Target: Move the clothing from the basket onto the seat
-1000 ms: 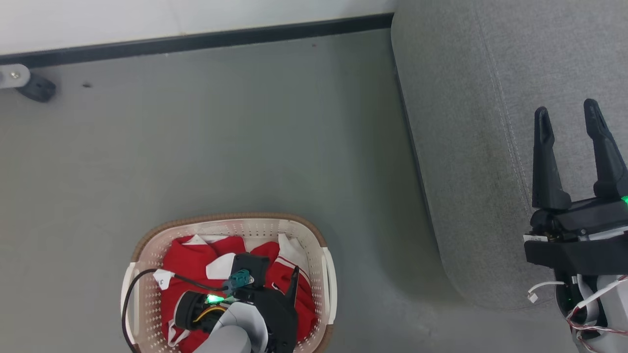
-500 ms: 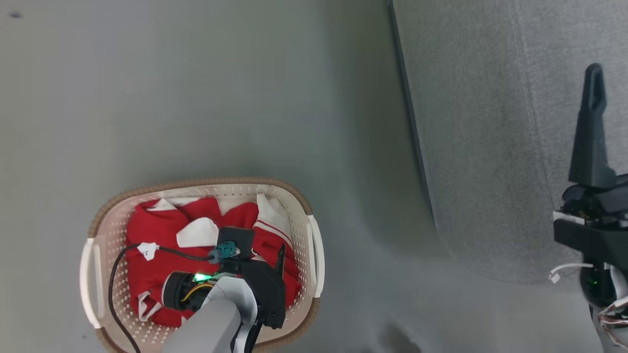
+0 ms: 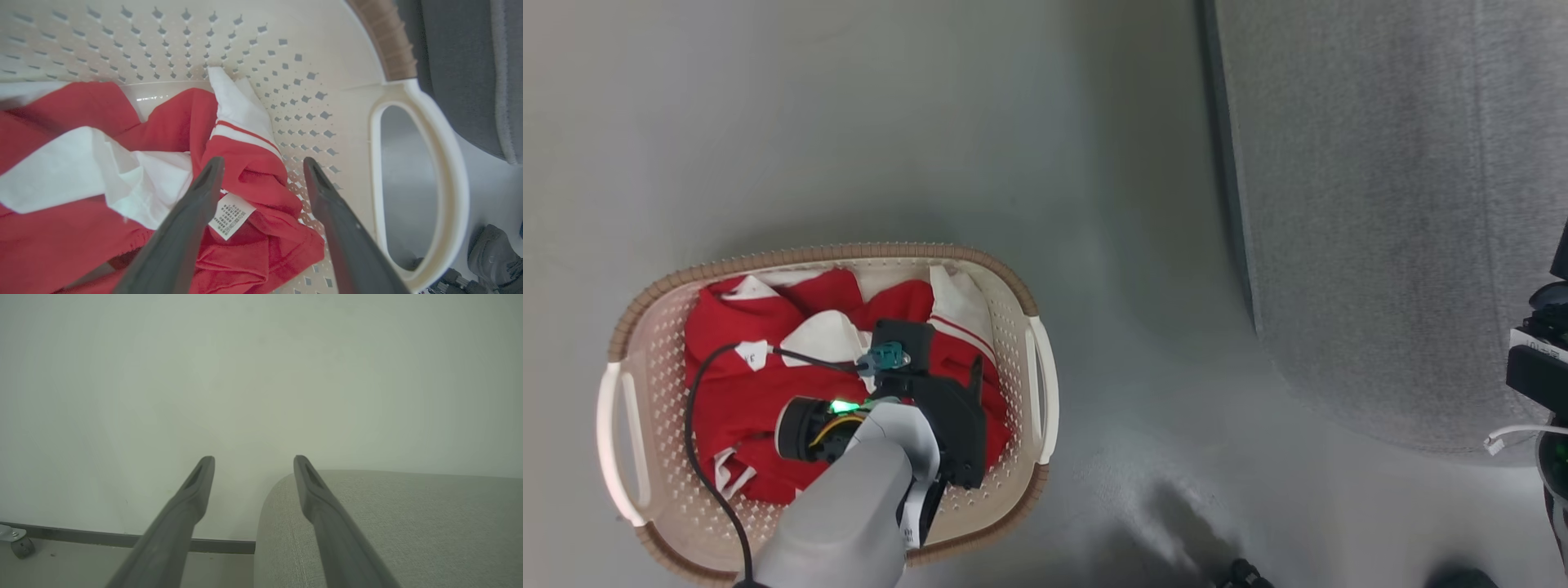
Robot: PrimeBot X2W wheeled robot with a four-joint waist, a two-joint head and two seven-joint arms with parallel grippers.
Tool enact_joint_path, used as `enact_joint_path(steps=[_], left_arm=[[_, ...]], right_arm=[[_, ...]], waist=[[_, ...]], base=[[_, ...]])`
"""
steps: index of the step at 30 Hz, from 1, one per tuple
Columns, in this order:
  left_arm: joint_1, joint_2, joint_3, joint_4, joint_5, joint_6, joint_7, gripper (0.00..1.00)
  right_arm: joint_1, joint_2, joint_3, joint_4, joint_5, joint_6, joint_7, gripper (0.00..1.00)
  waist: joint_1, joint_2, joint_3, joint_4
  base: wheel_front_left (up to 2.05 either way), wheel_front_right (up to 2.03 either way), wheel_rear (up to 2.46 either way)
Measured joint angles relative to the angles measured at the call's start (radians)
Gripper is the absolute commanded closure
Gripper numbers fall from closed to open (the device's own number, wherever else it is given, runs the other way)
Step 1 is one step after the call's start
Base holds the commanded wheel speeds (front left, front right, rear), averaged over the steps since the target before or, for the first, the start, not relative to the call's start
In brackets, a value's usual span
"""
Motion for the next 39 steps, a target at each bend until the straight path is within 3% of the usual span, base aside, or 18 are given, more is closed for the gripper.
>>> enact_joint_path(steps=[19, 20, 21, 22, 23, 24, 39], left_arm=[[-0.081, 0.000, 0.000, 0.102, -0.072, 0.000, -0.009, 0.00], [-0.081, 0.000, 0.000, 0.102, -0.076, 0.000, -0.009, 0.04], [-0.081, 0.000, -0.001, 0.102, -0.080, 0.000, -0.009, 0.49], [-0.081, 0.000, -0.003, 0.102, -0.083, 0.000, -0.009, 0.61], [-0.081, 0.000, -0.006, 0.103, -0.086, 0.000, -0.010, 0.84], [-0.081, 0.000, -0.008, 0.104, -0.086, 0.000, -0.010, 1.00], [-0.123, -0.001, -0.046, 0.142, -0.097, 0.000, -0.046, 1.00]], right_arm=[[0.000, 0.001, -0.018, -0.081, -0.006, -0.015, 0.017, 0.00], [0.001, 0.001, -0.018, -0.082, -0.009, -0.019, 0.017, 0.00], [0.001, 0.001, -0.020, -0.085, -0.010, -0.020, 0.017, 0.00], [0.001, 0.001, -0.022, -0.086, -0.010, -0.020, 0.017, 0.00], [0.001, 0.001, -0.023, -0.088, -0.010, -0.020, 0.017, 0.00], [0.002, 0.001, -0.024, -0.090, -0.010, -0.020, 0.018, 0.00], [-0.001, 0.001, -0.012, -0.058, -0.010, -0.020, 0.025, 0.00]], waist=[[0.0000, 0.0000, 0.153, 0.002], [0.0000, 0.0000, 0.155, 0.003], [0.0000, -0.0001, 0.156, 0.003], [0.0000, -0.0002, 0.157, 0.002], [0.0000, -0.0002, 0.158, 0.002], [0.0000, -0.0002, 0.159, 0.003], [0.0000, -0.0002, 0.149, 0.015]], base=[[0.00, 0.00, 0.00], [0.00, 0.00, 0.00], [0.00, 0.00, 0.00], [0.00, 0.00, 0.00], [0.00, 0.00, 0.00], [0.00, 0.00, 0.00], [0.00, 0.00, 0.00]])
